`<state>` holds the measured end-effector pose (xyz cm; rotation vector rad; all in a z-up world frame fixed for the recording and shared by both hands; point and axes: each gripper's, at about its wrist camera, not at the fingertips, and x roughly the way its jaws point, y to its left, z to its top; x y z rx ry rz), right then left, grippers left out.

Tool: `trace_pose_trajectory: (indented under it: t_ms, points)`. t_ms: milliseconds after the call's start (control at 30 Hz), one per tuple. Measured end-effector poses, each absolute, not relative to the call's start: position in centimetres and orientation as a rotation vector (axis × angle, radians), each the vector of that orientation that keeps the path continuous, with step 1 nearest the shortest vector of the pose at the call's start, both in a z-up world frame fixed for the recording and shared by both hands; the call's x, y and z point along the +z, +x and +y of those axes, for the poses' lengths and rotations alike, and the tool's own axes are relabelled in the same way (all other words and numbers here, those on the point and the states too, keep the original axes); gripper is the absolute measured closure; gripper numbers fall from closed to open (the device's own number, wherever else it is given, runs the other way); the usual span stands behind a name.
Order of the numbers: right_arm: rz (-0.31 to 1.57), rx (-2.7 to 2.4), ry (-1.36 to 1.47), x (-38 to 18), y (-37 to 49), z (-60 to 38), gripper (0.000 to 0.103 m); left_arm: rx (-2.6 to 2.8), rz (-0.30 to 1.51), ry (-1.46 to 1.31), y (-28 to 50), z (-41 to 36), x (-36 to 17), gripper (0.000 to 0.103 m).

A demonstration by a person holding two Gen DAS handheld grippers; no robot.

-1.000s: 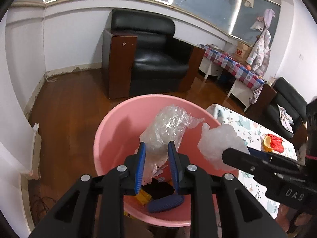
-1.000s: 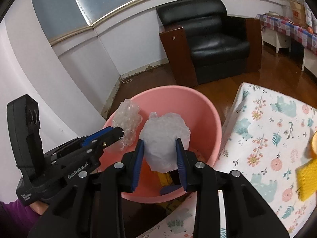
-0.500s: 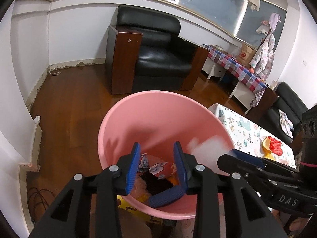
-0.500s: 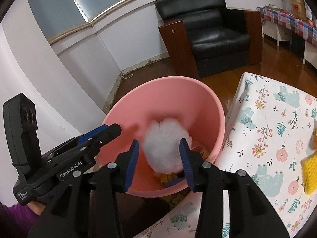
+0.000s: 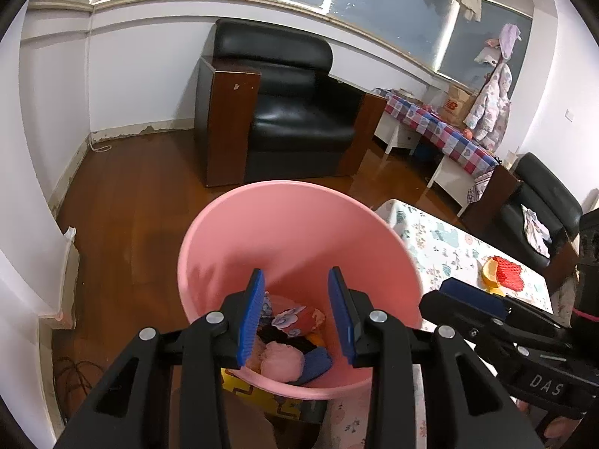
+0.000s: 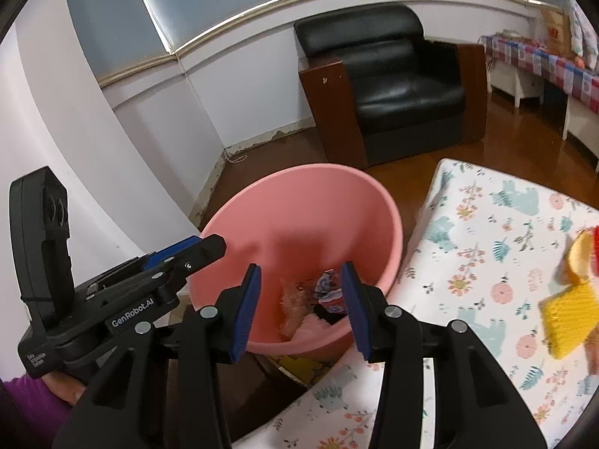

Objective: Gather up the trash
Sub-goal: 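Open both tools to drop the bubble wrap and white bag into the bin, then move both open tools back over the remaining trash on the table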

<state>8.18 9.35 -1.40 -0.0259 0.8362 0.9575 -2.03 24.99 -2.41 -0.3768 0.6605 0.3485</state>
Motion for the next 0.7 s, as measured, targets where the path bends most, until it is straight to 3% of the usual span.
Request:
trace_pose_trajectory:
  t_ms: [700]
  points:
    - [0.756, 0.647, 0.045, -0.6, 8.8, -3.5, 0.058, 0.158, 0.725, -0.291, 3.3, 16.2, -2.1, 0.069]
